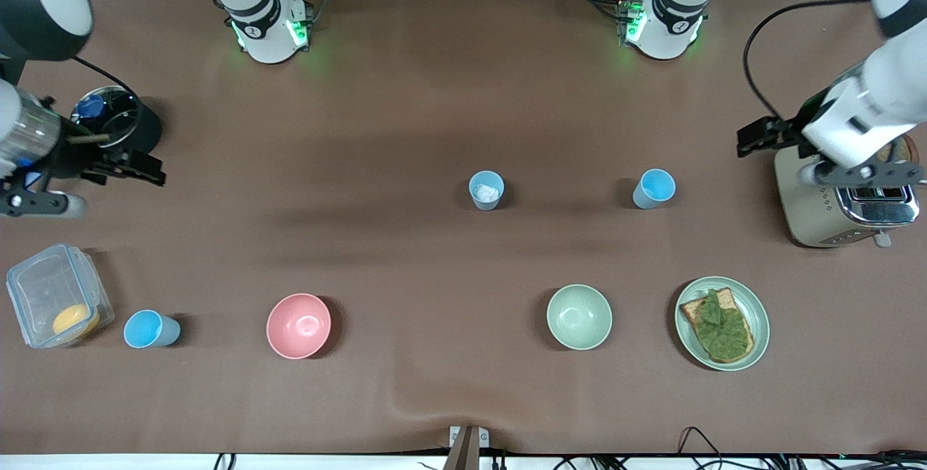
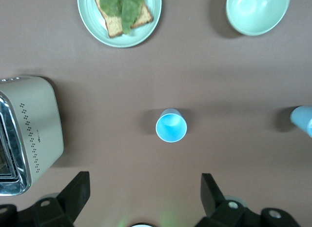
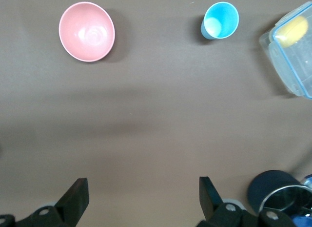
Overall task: Stack blue cups with both arms
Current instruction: 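Withdraw the right gripper while the left gripper reaches the plain cup, then grasp the plain blue cup beside the toaster with the left gripper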
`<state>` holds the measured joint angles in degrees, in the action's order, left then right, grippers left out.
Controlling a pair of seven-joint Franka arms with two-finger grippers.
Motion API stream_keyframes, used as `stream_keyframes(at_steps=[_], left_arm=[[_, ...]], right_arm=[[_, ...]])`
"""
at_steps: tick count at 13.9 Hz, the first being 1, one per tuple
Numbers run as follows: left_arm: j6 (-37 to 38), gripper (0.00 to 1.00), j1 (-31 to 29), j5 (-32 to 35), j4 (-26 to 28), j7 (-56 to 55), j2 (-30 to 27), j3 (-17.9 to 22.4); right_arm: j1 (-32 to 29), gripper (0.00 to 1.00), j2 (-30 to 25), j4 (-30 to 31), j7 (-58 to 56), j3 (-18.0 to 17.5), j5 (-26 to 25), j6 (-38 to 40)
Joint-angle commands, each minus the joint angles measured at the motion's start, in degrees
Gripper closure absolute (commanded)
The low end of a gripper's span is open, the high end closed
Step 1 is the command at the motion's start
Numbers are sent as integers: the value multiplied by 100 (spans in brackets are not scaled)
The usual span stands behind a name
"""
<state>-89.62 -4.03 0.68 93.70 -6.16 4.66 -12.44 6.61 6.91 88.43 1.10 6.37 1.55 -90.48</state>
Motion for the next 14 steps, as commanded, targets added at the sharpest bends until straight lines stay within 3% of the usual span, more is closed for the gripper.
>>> stream_keyframes(at_steps=[1,4,9,14], left_arm=[[-423,0,69,187,612,18,-106,-83],[-1239,0,60,125,1315,177,-62,-83],[-3375,0,34,108,3002,177,-36,-83],[-4089,0,-71,143,3602,177,210,-74]], right_arm=[[-143,0,-260,297,-206,-136,-103,-31],[-151,0,-410,447,-224,-136,-111,-163],[-353,0,-471,491,-242,-136,-182,-180],[-380,0,-867,684,-242,-145,-191,-189]])
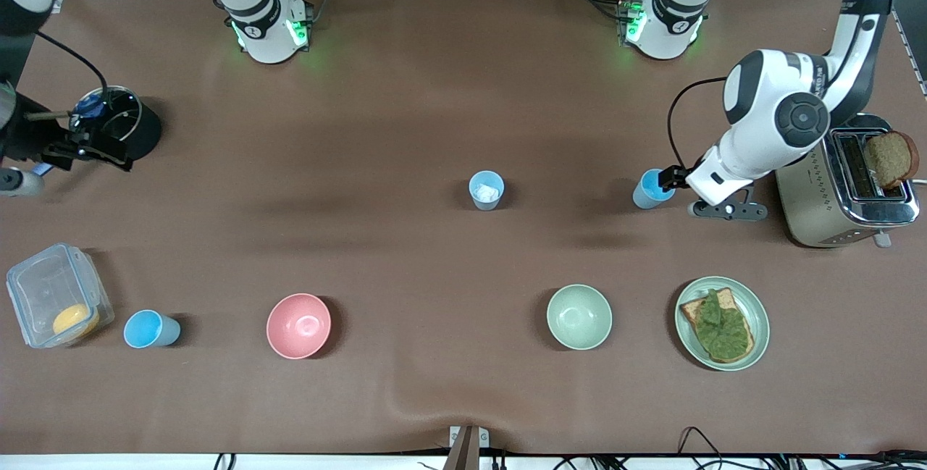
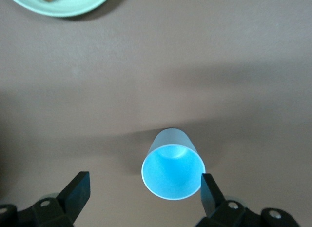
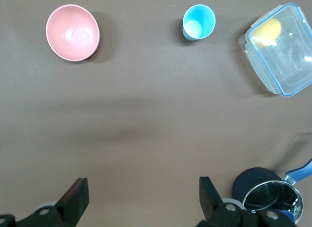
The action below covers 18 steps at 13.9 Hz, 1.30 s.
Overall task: Stack blue cups with both arms
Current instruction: 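Grasp the plain blue cup beside the toaster with the left gripper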
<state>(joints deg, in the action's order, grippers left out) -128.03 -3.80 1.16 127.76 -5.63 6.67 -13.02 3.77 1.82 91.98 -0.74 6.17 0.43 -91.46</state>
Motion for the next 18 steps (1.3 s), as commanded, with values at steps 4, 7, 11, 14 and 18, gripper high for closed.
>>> stream_keyframes(at_steps=[4,7,11,14,18], left_arm=[[-530,0,-130,104,442,124,194,-17],[-530,0,-147,104,592,132,229,18],[-617,0,-191,122,583,245,343,27],[-688,31,-209,113,583,607,405,62],[-705,81,-218,113,583,607,432,54]], right_arm=[[-113,0,-428,339,-58,-116,-78,31],[-175,0,-375,321,-58,-124,-78,-21],[-166,0,-358,242,65,-133,-69,58],[-131,0,-253,128,39,-133,-95,58],[-157,0,-305,145,56,-151,-96,23]])
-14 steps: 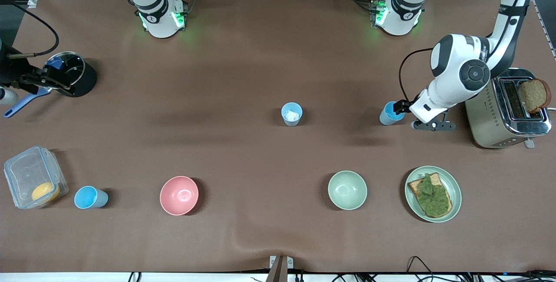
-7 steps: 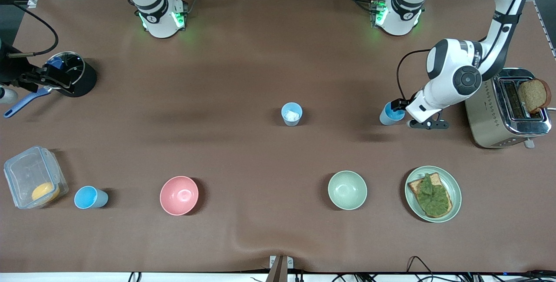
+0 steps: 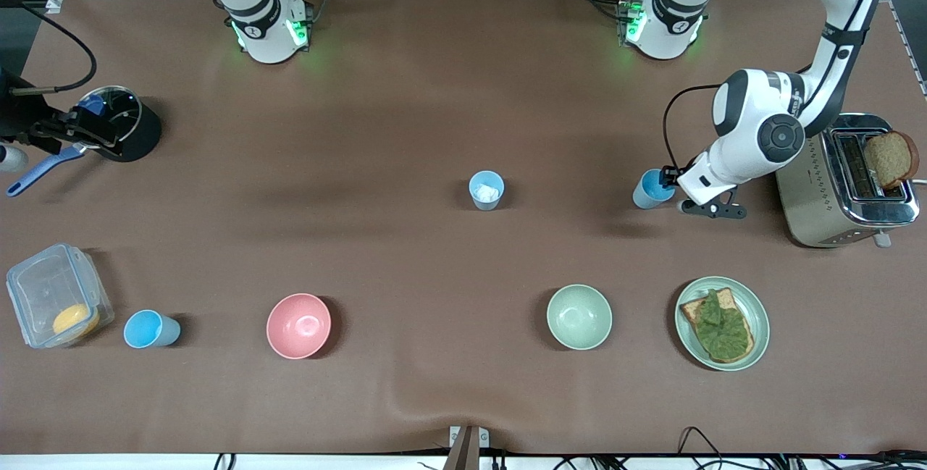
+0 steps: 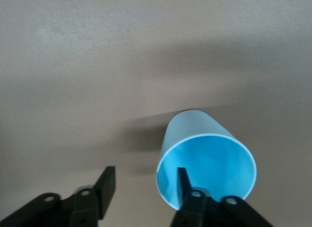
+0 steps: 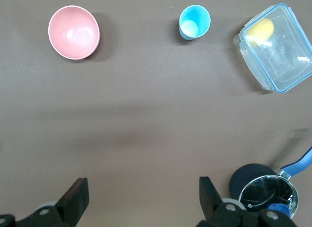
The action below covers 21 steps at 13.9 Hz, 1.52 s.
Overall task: Stack blue cups with both arms
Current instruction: 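Grasp the plain blue cup beside the toaster with the left gripper, then lift the plain cup and carry it above the tissue cup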
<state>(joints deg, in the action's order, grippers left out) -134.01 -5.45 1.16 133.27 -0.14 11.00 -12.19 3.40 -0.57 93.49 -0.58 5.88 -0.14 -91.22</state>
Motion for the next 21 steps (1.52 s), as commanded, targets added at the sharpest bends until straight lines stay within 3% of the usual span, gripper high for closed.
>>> stream_keyframes(at_steps=[1,2,8,10,13,16,21], left_arm=[[-99,91,-44,113,24,57,-10,-29],[-99,100,-36,113,15,49,-10,-29],[41,100,78,113,-160,40,-247,-46],[513,100,140,34,-484,40,-361,-98],[1394,100,631,-492,-1354,5,-388,-108],[1395,100,1105,-756,-1671,-65,-335,-134],[1395,100,2353,-959,-2373,-1453,-11,-134]], right_arm=[[-112,0,-57,-6,41,-122,-30,-36],[-112,0,-49,2,6,-122,-21,-62],[-103,0,-31,20,-47,-122,-21,-71],[-121,0,-31,11,-56,-122,-21,-71],[-138,0,-40,11,-126,-122,-21,-71],[-173,0,-31,11,-144,-114,-13,-63],[-191,0,-31,2,-302,-96,-4,-150]])
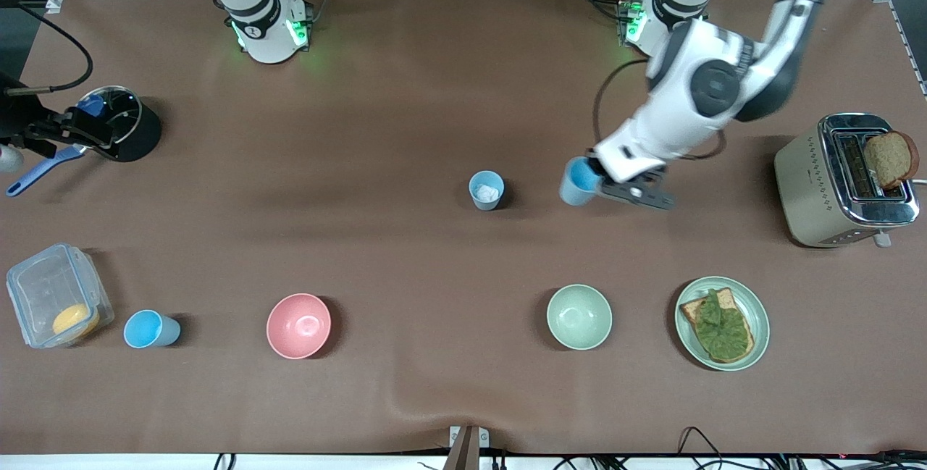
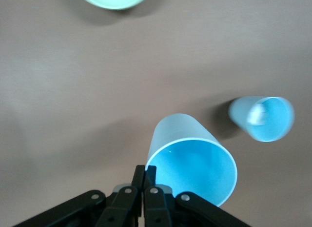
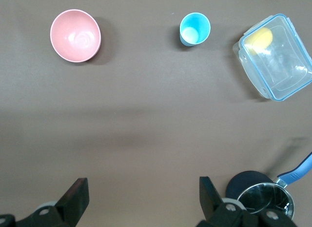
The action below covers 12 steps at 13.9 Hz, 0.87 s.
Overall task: Stack blue cups with both arms
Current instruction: 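Lift the plain cup and carry it above the tissue cup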
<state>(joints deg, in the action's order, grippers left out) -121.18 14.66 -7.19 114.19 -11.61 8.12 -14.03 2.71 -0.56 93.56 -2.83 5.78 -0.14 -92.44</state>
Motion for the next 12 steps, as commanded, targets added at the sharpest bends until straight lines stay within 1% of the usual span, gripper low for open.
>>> stream_keyframes(at_steps=[1,4,7,9,12], left_arm=[[112,100,536,-133,-642,-472,408,50],[112,100,975,-125,-923,-999,716,58],[103,100,1231,-125,-1301,-1492,1050,58],[103,100,1451,-107,-1582,-1711,1270,102],[94,100,1584,-81,-1636,-1889,1446,111]], right_arm=[[-122,0,-32,-5,-51,-86,-4,-19],[-113,0,-40,-5,80,-95,-4,25],[-43,0,-40,4,625,-112,5,68],[-51,0,-40,-5,687,-121,57,121],[-69,0,-49,-5,696,-112,128,174]])
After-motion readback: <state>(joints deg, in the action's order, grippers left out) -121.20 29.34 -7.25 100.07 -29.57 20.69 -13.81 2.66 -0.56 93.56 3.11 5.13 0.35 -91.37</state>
